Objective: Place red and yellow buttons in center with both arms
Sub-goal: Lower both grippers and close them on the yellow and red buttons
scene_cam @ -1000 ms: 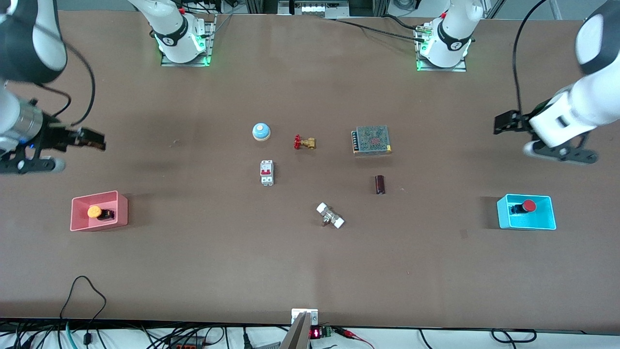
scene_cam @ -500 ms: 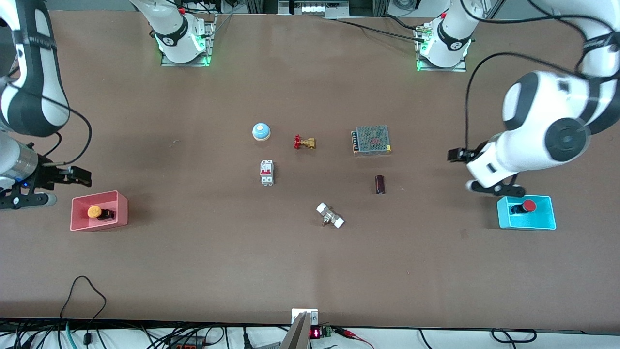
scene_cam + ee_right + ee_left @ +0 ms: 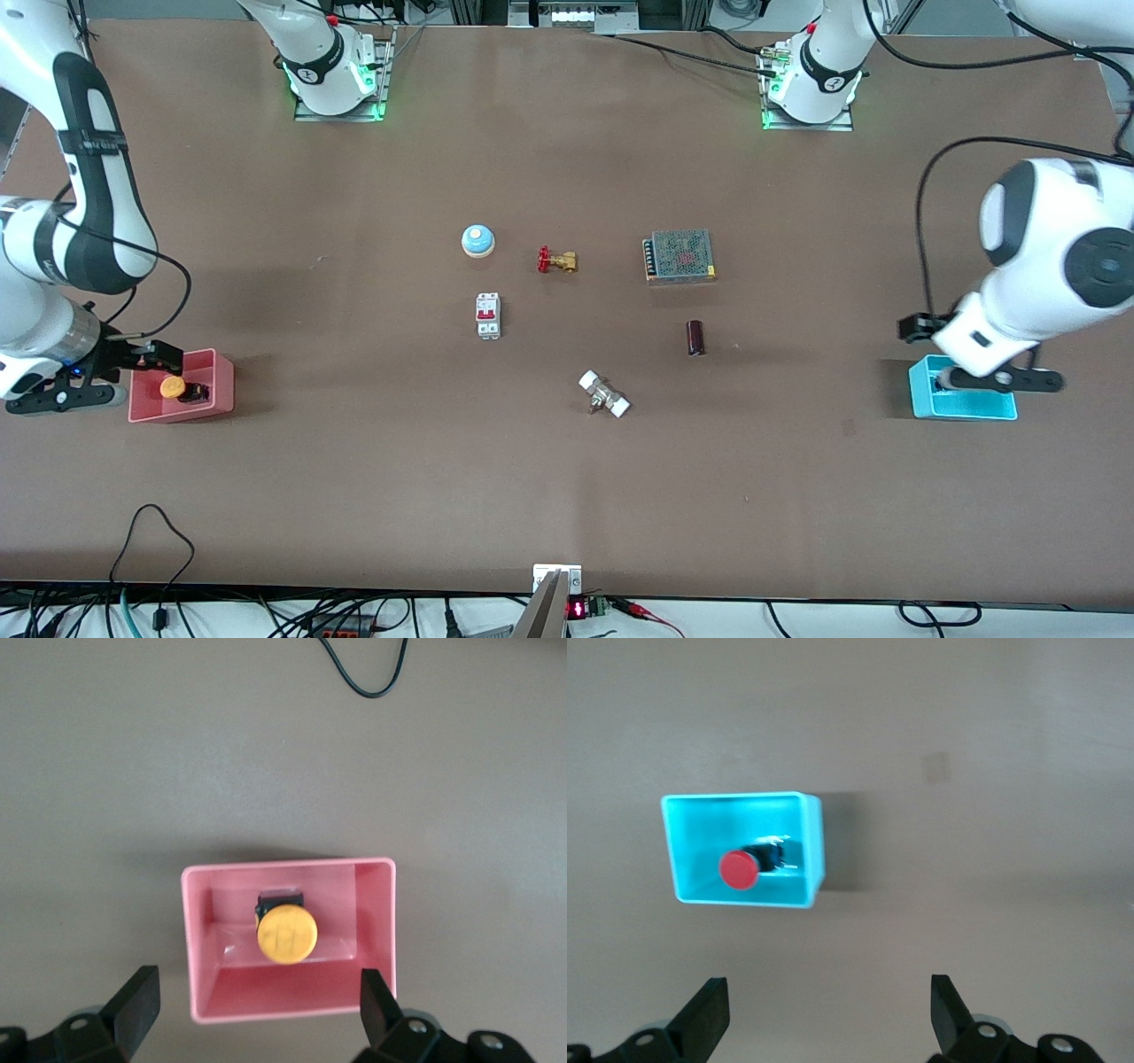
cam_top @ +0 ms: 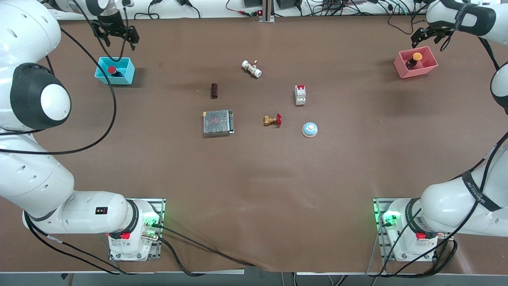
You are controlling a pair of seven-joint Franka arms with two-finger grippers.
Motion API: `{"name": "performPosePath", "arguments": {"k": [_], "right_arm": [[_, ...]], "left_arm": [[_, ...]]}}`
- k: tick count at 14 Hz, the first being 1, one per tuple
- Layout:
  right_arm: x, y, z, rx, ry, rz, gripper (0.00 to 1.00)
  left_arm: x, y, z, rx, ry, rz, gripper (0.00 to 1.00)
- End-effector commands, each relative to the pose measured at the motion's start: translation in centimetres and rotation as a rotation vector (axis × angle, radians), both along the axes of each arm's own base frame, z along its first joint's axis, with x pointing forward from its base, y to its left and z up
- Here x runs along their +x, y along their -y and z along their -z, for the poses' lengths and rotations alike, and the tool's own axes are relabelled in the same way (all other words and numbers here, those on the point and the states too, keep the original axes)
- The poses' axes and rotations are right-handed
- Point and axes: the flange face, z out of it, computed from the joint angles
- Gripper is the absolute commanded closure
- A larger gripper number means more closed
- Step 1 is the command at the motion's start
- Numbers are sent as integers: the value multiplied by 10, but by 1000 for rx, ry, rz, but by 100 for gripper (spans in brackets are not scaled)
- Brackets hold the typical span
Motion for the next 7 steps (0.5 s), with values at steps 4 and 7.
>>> {"name": "performPosePath", "arguments": {"k": [4, 7], "right_arm": [[3, 12, 36, -6, 65, -43, 0], [2, 12, 49, -1, 56, -41, 0]], "left_arm": [[38, -83, 97, -47, 65, 47, 0], [33, -111, 120, -86, 62, 19, 0]]}}
